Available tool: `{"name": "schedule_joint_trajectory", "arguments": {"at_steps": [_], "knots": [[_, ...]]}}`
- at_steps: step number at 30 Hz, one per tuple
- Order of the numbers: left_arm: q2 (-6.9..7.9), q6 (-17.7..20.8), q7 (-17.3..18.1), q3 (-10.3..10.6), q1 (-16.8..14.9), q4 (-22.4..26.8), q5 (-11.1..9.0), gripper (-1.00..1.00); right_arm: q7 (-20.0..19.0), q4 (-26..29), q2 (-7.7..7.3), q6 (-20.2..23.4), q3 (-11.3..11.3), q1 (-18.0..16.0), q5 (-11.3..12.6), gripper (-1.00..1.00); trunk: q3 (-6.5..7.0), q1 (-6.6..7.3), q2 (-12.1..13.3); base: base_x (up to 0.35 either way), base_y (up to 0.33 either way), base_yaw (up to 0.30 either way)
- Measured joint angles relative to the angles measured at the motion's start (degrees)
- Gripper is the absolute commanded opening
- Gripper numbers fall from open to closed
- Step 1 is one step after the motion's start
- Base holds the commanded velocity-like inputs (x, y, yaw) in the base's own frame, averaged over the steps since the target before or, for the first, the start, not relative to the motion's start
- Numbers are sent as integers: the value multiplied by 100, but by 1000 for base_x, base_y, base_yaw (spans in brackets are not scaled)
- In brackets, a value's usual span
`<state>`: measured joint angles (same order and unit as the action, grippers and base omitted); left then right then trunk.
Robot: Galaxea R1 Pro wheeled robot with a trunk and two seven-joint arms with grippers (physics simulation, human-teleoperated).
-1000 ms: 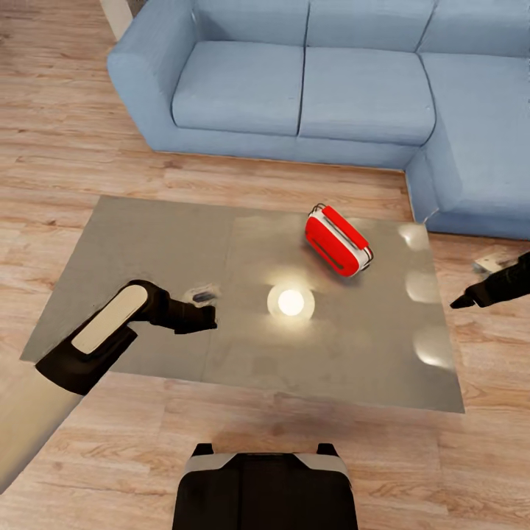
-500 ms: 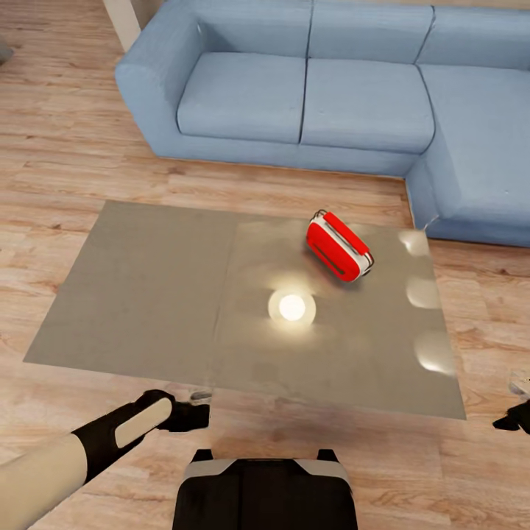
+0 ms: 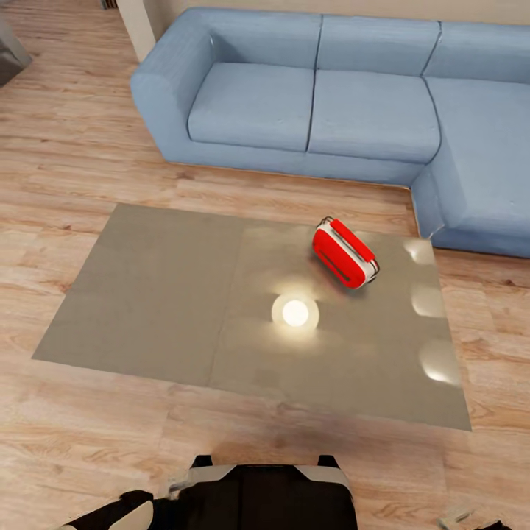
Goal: Turn on the radio receiver that's on the table in the living room.
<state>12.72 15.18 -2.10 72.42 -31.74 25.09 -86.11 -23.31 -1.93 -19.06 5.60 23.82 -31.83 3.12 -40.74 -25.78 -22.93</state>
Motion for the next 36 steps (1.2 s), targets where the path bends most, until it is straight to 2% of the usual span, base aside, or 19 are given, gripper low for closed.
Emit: {"name": "schedule_joint_trajectory", "arguments": {"at_steps": [3, 4, 7, 9, 13, 16, 23, 26, 31, 36], "knots": [[-373, -302, 380, 4, 277, -803, 15, -100, 686, 0, 528, -27, -1, 286, 43, 100, 27, 0, 0, 0, 0, 83], [-539, -478, 472, 6, 382, -1161, 18, -100, 891, 0, 739, -61, -1, 396, 53, 100, 36, 1, 0, 0, 0, 68], [-753, -800, 530, -1, 566, -1650, 17, -100, 1070, -1, 1116, -121, 2, 657, 65, 100, 54, 0, 0, 0, 0, 25], [-776, -840, 533, -9, 629, -1710, 16, -100, 1066, 0, 1187, -130, 0, 706, 115, 100, 58, 0, 0, 0, 0, 7], [-794, -872, 521, -12, 691, -1761, 14, -100, 1055, 0, 1429, -119, -1, 792, 466, 100, 67, 0, 0, 0, 0, 2], [-792, -889, 518, -17, 702, -1780, 12, -100, 1049, 0, 1543, -138, 4, 914, 644, 100, 89, 0, 0, 0, 0, 0], [-788, -902, 518, -18, 704, -1815, 14, -100, 1048, 0, 1685, -159, 0, 1009, 729, 100, 151, 0, 0, 0, 0, 0], [-788, -901, 518, -18, 704, -1819, 15, -100, 1065, 0, 1751, -357, 0, 1070, 898, 100, 178, 0, 0, 0, 0, 0], [-788, -903, 518, -18, 705, -1820, 15, -100, 1112, 0, 1787, -789, 1, 1207, 1044, 100, 223, 0, 0, 0, 0, 0], [-788, -903, 518, -18, 704, -1823, 15, -100, 1117, 0, 1820, -872, 0, 1257, 1062, 100, 268, 0, 0, 0, 0, 0]]}}
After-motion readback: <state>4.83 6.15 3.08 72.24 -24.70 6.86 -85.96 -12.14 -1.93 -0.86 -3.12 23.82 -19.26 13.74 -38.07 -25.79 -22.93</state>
